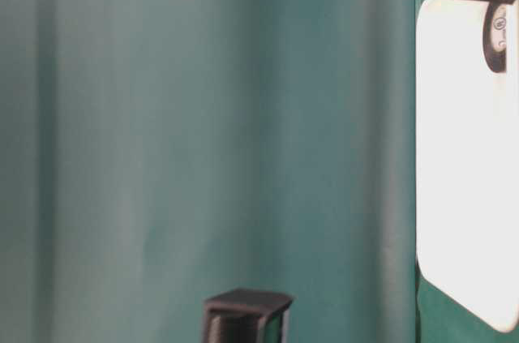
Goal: Put the tape alternately from left to right into the white case.
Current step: 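Move the left gripper down onto the white tape roll and grasp it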
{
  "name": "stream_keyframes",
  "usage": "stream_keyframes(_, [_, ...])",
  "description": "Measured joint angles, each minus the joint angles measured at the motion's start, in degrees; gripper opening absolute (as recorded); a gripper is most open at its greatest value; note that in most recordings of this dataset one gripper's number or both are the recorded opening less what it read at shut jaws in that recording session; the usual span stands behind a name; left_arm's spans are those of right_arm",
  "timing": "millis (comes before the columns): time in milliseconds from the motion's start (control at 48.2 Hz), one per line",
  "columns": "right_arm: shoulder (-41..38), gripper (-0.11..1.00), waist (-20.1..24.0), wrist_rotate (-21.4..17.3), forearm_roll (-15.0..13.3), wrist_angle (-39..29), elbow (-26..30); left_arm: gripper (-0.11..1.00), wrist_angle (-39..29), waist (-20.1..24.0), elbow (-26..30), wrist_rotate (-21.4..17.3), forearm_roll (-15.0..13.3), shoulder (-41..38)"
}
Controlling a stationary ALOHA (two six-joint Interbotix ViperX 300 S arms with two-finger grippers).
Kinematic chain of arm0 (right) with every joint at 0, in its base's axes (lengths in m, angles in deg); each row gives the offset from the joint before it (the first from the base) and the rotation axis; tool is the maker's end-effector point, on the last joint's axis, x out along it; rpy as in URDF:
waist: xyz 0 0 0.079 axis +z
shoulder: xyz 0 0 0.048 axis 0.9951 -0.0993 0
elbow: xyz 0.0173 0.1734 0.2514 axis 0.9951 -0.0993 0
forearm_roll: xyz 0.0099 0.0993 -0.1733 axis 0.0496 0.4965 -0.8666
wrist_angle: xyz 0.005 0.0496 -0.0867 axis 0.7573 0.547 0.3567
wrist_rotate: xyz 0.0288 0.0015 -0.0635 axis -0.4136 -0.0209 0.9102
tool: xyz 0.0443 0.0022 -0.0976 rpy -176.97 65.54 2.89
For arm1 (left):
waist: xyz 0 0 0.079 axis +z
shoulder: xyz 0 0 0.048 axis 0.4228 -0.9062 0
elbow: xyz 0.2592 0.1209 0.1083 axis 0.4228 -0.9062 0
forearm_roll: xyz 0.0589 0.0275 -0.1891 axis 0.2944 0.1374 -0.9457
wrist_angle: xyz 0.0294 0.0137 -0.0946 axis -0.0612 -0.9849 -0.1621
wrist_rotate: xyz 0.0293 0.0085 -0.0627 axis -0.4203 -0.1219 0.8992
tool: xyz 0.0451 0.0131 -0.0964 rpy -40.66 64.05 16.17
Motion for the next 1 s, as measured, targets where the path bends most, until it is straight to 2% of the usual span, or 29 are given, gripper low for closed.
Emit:
stream_keyframes(477, [0.00, 0.75, 0.00, 0.00, 0.00, 0.00, 0.00, 0.64, -2.29, -0.62, 4.04, 0.00, -0.09, -6.33])
stream_keyframes(995, [0.00, 0.75, 0.00, 0.00, 0.00, 0.09, -0.09, 0.64, -2.90, -0.79, 4.39, 3.43, 0.00, -9.05])
